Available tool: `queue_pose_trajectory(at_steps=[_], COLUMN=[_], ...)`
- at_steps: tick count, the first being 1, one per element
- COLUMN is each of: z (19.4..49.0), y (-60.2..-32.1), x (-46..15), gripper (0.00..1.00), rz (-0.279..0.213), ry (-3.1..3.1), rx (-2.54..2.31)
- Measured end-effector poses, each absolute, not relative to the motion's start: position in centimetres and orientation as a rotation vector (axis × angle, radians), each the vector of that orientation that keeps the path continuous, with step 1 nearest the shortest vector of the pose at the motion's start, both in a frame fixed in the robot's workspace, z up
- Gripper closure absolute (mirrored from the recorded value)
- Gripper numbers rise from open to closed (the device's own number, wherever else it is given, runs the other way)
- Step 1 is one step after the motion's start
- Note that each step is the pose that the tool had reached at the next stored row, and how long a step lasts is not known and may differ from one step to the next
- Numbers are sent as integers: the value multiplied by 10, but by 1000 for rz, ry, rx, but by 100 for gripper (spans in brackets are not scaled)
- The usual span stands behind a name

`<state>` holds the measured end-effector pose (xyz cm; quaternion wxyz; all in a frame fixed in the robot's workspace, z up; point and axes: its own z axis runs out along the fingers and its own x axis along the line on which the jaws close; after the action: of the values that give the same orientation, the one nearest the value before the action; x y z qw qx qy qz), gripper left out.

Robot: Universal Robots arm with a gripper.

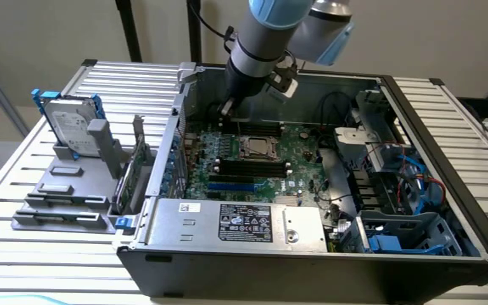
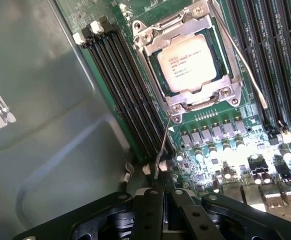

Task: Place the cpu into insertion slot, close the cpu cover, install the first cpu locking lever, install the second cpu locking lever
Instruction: 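Install the first cpu locking lever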

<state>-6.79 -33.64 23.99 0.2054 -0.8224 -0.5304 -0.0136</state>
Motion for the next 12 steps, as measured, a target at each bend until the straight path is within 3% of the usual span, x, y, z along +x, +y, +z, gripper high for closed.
queue_pose_trajectory(at_steps=[12], z=[236], y=[-348], x=[-49], gripper=[89], rz=[-45], ry=[-1470], rx=[-2290])
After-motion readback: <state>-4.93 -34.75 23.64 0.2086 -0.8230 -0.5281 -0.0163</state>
